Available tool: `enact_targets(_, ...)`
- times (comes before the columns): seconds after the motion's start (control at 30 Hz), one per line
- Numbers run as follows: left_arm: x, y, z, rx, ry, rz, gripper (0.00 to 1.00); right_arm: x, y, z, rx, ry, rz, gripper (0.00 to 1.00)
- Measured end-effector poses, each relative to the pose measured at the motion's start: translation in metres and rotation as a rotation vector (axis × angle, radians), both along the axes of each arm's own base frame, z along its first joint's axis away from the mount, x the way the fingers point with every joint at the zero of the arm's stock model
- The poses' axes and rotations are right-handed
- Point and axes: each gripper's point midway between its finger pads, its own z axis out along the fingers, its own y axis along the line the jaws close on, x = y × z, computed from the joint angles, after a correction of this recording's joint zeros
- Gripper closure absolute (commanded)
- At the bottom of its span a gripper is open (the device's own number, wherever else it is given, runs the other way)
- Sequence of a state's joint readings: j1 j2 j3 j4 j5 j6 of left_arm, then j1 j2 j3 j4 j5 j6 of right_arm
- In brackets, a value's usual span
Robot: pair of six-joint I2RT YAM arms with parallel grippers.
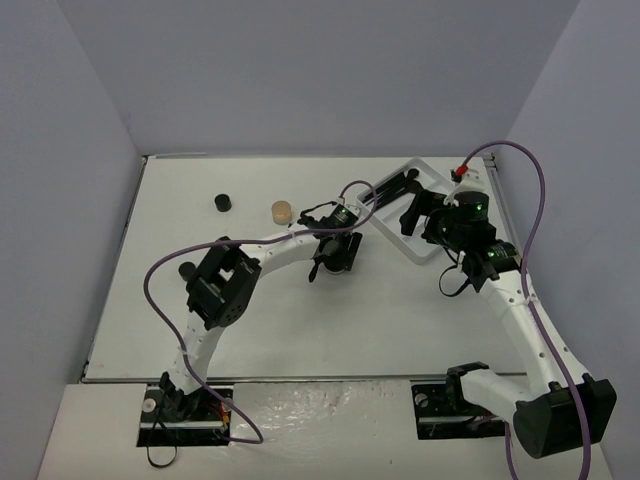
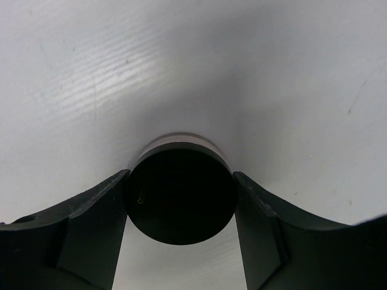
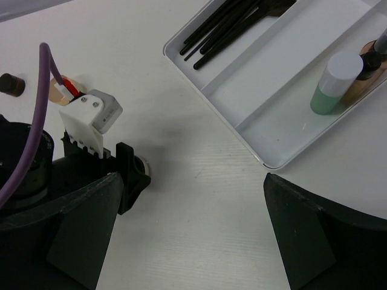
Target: Organize the makeup
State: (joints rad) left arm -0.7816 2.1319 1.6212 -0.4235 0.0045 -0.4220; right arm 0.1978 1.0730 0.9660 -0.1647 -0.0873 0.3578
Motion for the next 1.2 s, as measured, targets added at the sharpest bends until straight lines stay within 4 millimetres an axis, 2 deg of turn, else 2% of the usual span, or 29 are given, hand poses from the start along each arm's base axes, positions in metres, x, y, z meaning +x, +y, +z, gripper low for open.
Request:
enact_targets(0.07,0.004,-0.006,0.0,-0.007,-0.006,-0.004,0.27,-0.004,0.0,-0.006,-0.014,0.018,0.009,0.0)
enact_targets(0.13,0.004,-0.008,0.001,-0.01,-0.004,-0.006,0.14,-0.007,0.001,-0.011,-0.025,0.038,0.024,0.0)
enact_targets(0.2,0.004,-0.008,0.0,-0.009,-0.002,-0.006,0.07,-0.009,0.004,-0.013,-0.034,0.046,0.04,0.0)
enact_targets(0.27,0.003,-0.007,0.0,-0.01,-0.001,-0.005,0.03,-0.01,0.009,-0.015,-0.044,0.05,0.059,0.0)
enact_targets(0.43,-0.002,0.004,0.008,-0.006,-0.006,0.011,0.03,-0.011,0.034,-0.027,-0.099,0.088,0.137,0.0)
enact_targets(0.5,-0.006,0.011,0.018,-0.01,-0.014,0.019,0.03,-0.01,0.048,-0.03,-0.121,0.098,0.177,0.0)
enact_targets(0.6,-0.002,0.031,0.045,-0.042,-0.041,0.07,0.03,-0.009,0.073,-0.032,-0.146,0.107,0.245,0.0)
enact_targets(0.7,0.012,0.068,0.078,-0.089,-0.095,0.164,0.03,-0.006,0.092,-0.037,-0.187,0.118,0.294,0.0)
enact_targets(0.83,0.035,0.152,0.109,-0.115,-0.16,0.354,0.03,0.001,0.119,-0.052,-0.246,0.146,0.363,0.0)
enact_targets(0.9,0.035,0.194,0.116,-0.102,-0.181,0.444,0.03,0.005,0.132,-0.067,-0.276,0.172,0.396,0.0)
enact_targets(0.93,0.033,0.215,0.12,-0.091,-0.19,0.489,0.03,0.006,0.139,-0.077,-0.292,0.188,0.414,0.0)
enact_targets(1.0,0.025,0.244,0.128,-0.073,-0.207,0.54,0.03,0.007,0.149,-0.096,-0.319,0.218,0.44,0.0)
enact_targets(1.07,0.012,0.264,0.137,-0.059,-0.226,0.561,0.03,0.007,0.156,-0.118,-0.341,0.258,0.458,0.0)
enact_targets(1.2,-0.017,0.289,0.165,-0.037,-0.314,0.564,0.03,0.008,0.162,-0.159,-0.375,0.329,0.475,0.01)
